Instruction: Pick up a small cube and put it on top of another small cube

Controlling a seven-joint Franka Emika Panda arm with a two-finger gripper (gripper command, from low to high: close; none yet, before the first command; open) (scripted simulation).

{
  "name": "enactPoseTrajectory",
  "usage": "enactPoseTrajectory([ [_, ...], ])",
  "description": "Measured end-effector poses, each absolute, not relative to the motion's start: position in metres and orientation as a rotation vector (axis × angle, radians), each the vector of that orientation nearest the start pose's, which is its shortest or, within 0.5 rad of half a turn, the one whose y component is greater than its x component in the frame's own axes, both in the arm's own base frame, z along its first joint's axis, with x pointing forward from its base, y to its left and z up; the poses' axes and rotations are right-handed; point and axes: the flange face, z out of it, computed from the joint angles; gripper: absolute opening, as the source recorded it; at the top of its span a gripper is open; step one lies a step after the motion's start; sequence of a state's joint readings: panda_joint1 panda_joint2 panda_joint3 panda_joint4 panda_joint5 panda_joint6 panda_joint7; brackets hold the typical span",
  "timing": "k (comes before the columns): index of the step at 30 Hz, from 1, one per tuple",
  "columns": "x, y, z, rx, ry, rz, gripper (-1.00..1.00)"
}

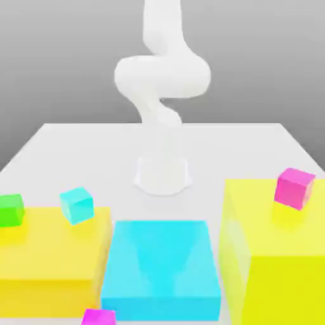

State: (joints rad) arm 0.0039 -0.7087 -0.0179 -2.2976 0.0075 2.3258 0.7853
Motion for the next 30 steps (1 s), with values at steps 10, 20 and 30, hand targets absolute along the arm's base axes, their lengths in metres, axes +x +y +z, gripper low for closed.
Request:
enactPoseTrajectory([
  [10,0.486,-0.040,0.539,-2.617,1.144,-0.632,0.00],
  [20,0.535,-0.077,0.369,-2.733,1.254,-0.315,0.00],
  [30,0.527,-0.108,0.192,-2.836,1.339,-0.014,0.00],
])
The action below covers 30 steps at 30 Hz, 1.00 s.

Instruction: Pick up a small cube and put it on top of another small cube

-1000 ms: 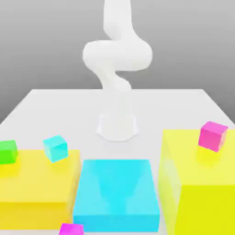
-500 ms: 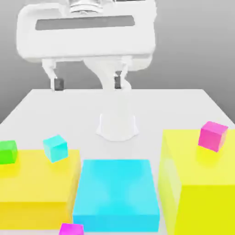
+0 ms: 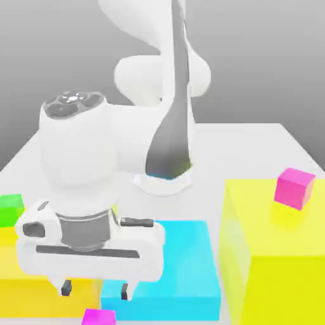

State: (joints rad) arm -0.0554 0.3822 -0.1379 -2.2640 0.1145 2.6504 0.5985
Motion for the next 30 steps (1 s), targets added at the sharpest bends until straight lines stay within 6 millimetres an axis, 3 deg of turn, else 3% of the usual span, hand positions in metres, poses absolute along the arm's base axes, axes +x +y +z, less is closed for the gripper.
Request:
enactPoseTrajectory([
  [3,0.526,-0.110,0.147,-2.840,1.342,-0.002,0.00],
  [4,0.526,-0.110,0.136,-2.840,1.343,-0.001,-1.00],
  [11,0.525,-0.110,0.136,-2.840,1.343,0.000,-1.00],
  [15,0.525,-0.111,0.183,-2.841,1.343,0.002,-1.00],
  [17,0.532,-0.110,0.203,-2.871,1.258,-0.013,-1.00],
  [19,0.541,-0.079,0.233,-2.925,1.066,-0.031,-1.00],
  [23,0.541,0.006,0.294,-3.023,0.611,-0.026,-1.00],
  [28,0.503,0.132,0.369,-3.073,-0.049,-0.020,-1.00],
  [30,0.482,0.161,0.397,-3.066,-0.263,-0.022,-1.00],
])
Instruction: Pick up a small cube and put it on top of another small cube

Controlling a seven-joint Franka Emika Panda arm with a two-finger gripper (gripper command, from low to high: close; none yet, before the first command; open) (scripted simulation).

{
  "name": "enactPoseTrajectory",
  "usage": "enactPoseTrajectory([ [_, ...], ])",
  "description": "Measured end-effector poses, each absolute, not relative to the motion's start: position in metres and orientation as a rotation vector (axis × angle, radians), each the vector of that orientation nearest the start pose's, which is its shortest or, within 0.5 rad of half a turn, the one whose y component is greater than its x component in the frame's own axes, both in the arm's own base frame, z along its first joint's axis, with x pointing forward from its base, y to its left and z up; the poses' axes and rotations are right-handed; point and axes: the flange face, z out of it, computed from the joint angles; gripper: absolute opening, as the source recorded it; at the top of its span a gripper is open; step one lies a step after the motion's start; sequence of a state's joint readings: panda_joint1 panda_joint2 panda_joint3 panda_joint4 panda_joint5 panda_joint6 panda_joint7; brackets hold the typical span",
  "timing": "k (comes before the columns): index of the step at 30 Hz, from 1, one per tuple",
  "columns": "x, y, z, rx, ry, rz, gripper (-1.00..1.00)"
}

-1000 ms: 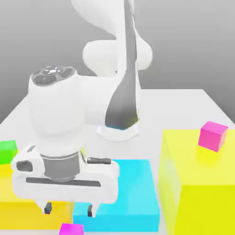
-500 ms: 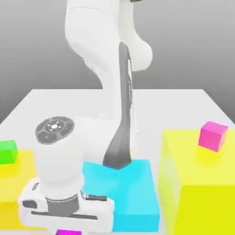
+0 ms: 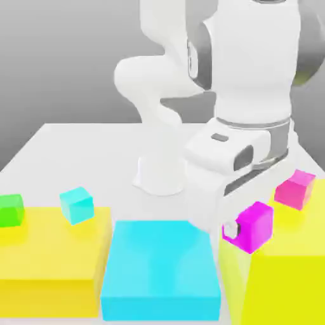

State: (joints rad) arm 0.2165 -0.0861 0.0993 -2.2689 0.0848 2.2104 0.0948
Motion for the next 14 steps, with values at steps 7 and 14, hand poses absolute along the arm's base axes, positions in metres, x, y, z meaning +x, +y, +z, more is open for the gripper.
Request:
enactPoseTrajectory([
  [7,0.401,0.229,0.443,-3.033,-0.778,0.002,-1.00],
  [14,0.396,0.232,0.393,-3.037,-0.790,0.004,1.00],
])
